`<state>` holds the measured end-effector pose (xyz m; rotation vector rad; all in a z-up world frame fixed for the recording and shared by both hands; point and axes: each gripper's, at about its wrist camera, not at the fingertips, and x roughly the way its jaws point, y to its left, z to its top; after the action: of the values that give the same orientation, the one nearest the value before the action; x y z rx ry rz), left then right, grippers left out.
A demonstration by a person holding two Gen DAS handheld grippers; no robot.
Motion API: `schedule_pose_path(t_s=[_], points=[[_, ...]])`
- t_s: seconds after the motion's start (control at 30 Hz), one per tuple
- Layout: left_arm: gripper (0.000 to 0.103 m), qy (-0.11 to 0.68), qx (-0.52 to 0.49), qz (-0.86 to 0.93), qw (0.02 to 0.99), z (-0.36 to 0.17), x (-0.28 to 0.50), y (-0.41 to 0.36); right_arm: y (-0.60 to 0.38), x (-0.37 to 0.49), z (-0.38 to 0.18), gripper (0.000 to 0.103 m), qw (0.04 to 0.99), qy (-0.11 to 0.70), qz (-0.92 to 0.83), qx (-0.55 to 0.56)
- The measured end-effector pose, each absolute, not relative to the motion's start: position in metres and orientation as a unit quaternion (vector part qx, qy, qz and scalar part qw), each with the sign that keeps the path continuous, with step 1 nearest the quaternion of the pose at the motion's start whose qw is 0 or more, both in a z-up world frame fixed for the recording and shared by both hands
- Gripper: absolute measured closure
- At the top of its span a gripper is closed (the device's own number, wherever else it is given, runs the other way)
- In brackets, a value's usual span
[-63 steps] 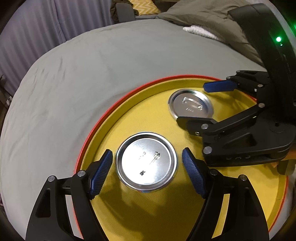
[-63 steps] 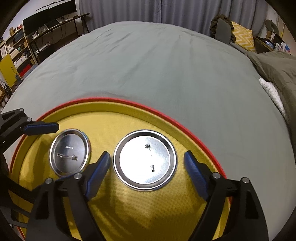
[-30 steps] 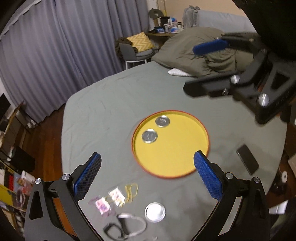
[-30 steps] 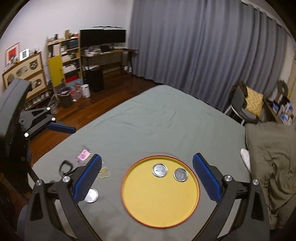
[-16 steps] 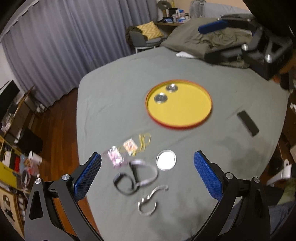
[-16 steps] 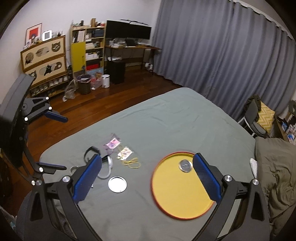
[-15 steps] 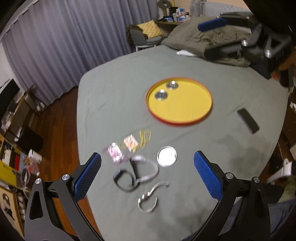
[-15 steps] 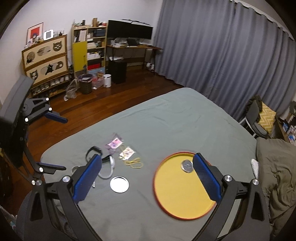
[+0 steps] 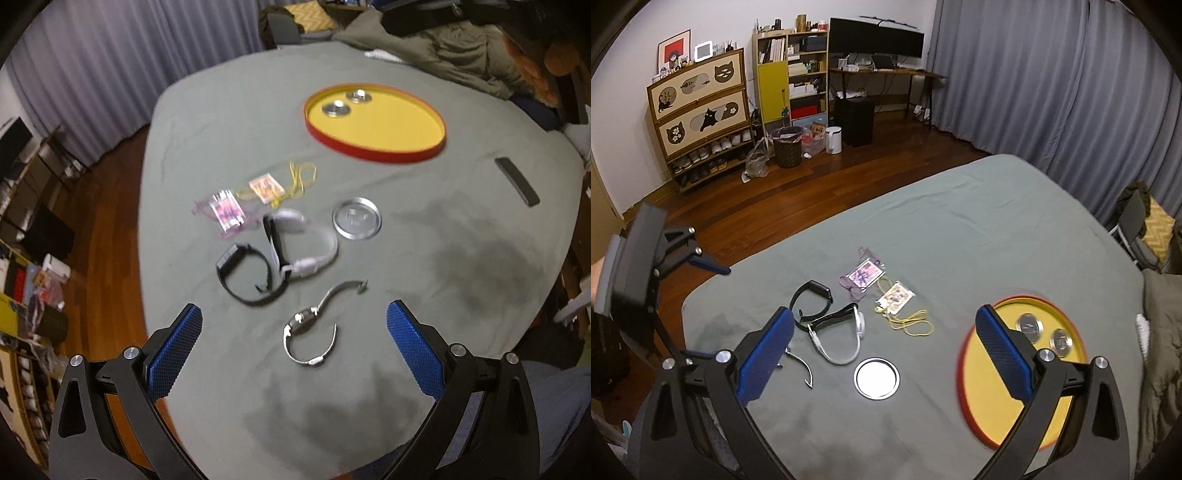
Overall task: Organize jewelry
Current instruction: 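Raise both open tools away from the tray toward the watches, then close the left tool on the silver mesh watch while the right tool grips the white band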
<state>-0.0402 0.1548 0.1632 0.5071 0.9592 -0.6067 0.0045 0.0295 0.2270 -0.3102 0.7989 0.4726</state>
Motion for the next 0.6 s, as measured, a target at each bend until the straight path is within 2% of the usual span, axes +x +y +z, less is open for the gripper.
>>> schedule_pose_path(t_s=[0.3, 0.6], points=[[0.005, 0.47, 0.225, -0.311, 0.795, 0.098, -0.021, 0.155, 0.042, 0.039, 0.164, 0.008, 0.87, 0.405, 0.246, -0.135], [0.005, 0.486, 0.224, -0.333, 0.776, 0.055, -0.006, 0.154, 0.056, 0.069, 0.104, 0.008, 0.848, 0.441, 0.257, -0.144]])
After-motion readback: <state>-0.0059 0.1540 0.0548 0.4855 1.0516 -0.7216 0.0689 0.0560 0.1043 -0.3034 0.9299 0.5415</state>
